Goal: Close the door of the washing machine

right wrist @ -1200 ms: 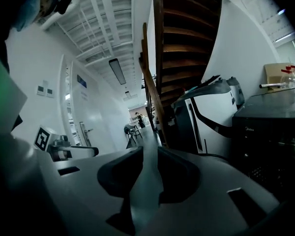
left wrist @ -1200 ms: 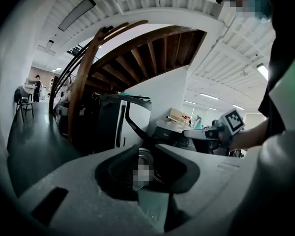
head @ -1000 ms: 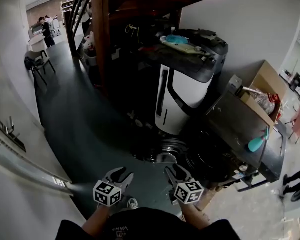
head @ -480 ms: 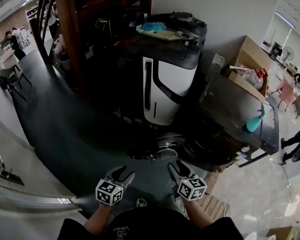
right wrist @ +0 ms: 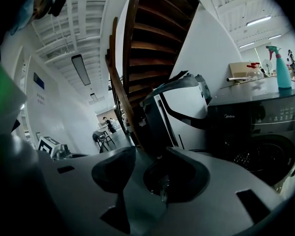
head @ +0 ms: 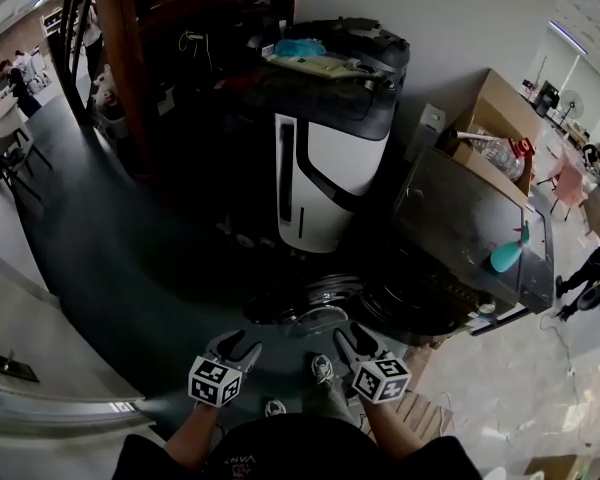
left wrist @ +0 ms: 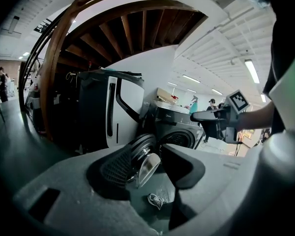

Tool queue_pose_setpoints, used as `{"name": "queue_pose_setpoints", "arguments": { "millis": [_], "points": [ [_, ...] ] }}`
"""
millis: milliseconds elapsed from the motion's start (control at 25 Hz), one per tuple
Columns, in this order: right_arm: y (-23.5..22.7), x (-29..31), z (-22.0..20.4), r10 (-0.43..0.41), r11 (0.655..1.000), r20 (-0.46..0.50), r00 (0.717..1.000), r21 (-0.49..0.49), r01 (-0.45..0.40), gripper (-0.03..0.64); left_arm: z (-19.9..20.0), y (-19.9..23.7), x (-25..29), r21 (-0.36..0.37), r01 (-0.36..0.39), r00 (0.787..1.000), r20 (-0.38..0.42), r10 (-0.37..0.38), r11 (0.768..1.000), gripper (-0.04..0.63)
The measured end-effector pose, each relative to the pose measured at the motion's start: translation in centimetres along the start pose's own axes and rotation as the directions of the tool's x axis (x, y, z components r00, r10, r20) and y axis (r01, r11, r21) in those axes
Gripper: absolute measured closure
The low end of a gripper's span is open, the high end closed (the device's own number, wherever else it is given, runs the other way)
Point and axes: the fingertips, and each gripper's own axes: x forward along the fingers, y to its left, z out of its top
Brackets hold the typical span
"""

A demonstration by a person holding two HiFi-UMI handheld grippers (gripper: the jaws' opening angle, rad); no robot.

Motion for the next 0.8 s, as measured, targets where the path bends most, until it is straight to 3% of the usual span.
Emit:
{"name": "queue_pose_setpoints", "arguments": {
  "millis": [400,800],
  "points": [
    [-5.1,5.0,2.3,0.069,0.998,-0.084,0.994,-0.007,-0.07,0.442,2.5,2.6,7.6,-0.006,-0.07,0.997,-0.035,0.07,0.998,0.396],
    [-11.2,9.6,3.2,0.174,0.982,-0.2,0.964,-0.034,-0.184,0.442,2.9,4.3,17.9,0.028,-0.099,0.984,-0.144,0.102,0.995,0.357]
  ]
}}
